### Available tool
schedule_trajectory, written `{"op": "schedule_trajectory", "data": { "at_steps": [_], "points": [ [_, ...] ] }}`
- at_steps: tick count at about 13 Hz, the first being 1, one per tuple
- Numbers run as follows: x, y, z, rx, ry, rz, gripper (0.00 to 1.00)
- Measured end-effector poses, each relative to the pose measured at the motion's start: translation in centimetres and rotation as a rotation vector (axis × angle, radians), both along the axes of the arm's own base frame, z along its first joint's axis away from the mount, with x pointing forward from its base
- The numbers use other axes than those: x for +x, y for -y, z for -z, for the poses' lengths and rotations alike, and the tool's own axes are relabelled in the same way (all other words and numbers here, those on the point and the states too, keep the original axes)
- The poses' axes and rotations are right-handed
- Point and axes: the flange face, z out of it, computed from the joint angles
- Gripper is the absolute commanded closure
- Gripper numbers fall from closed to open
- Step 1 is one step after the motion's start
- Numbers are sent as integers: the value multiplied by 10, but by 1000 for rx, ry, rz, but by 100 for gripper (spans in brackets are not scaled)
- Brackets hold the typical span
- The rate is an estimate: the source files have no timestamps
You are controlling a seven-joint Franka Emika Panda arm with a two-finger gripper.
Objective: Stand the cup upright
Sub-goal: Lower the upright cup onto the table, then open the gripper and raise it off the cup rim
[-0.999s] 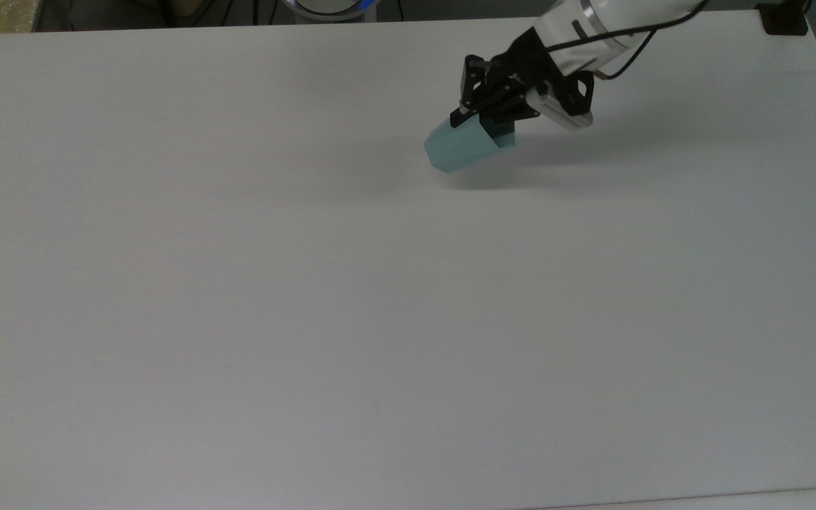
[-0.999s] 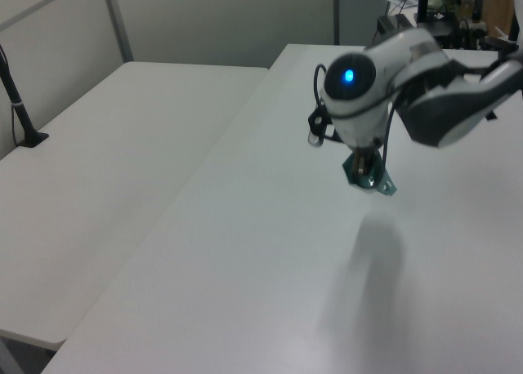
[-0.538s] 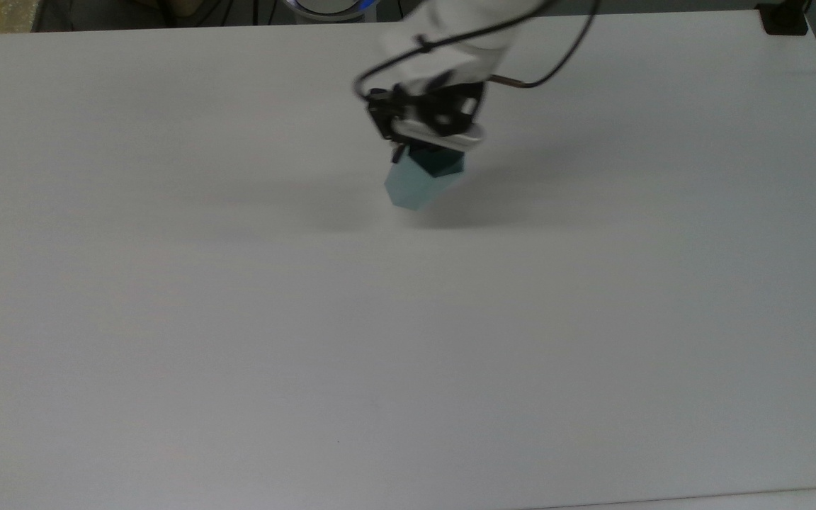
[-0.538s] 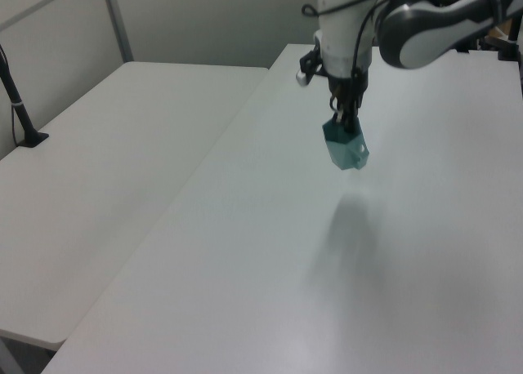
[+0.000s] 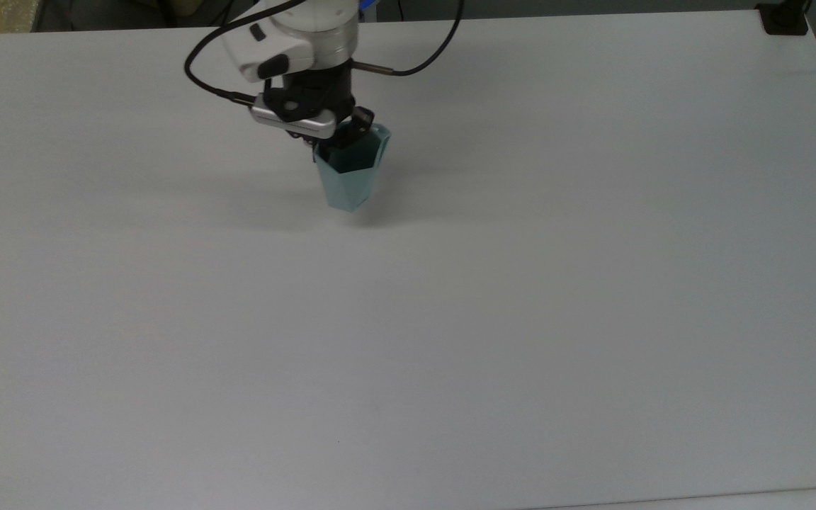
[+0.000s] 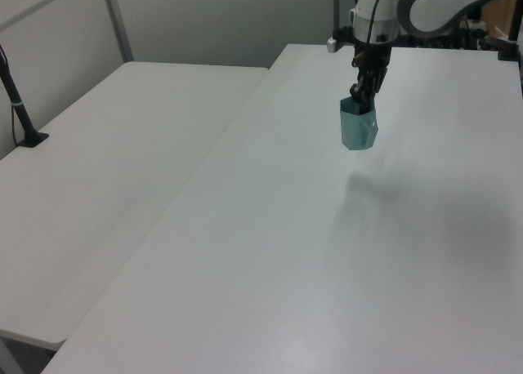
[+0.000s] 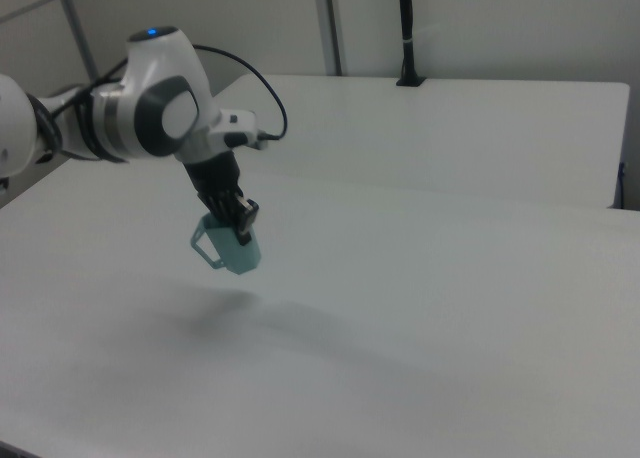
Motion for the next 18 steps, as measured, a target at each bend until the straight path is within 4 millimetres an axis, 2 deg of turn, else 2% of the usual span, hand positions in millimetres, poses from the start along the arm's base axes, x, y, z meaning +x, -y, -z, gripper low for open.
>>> {"op": "schedule_trajectory", "data": {
  "at_steps": [2, 3, 6, 10, 11, 12, 14, 16, 17, 18],
  "points": [
    [-4, 27, 19, 4, 10, 21, 100],
    [-4, 32, 23, 4, 7, 21, 100],
    [-8, 36, 31, 2, -9, 23, 100],
    [-12, 41, 53, 23, -24, 38, 100],
    [-11, 43, 58, 22, -26, 39, 94],
    [-11, 44, 59, 24, -28, 43, 72],
    [-10, 49, 60, 47, -32, 67, 53],
    [-9, 52, 60, 57, -33, 80, 29],
    [-9, 53, 60, 57, -33, 82, 0],
    [-9, 53, 60, 57, -33, 82, 0]
  ]
}}
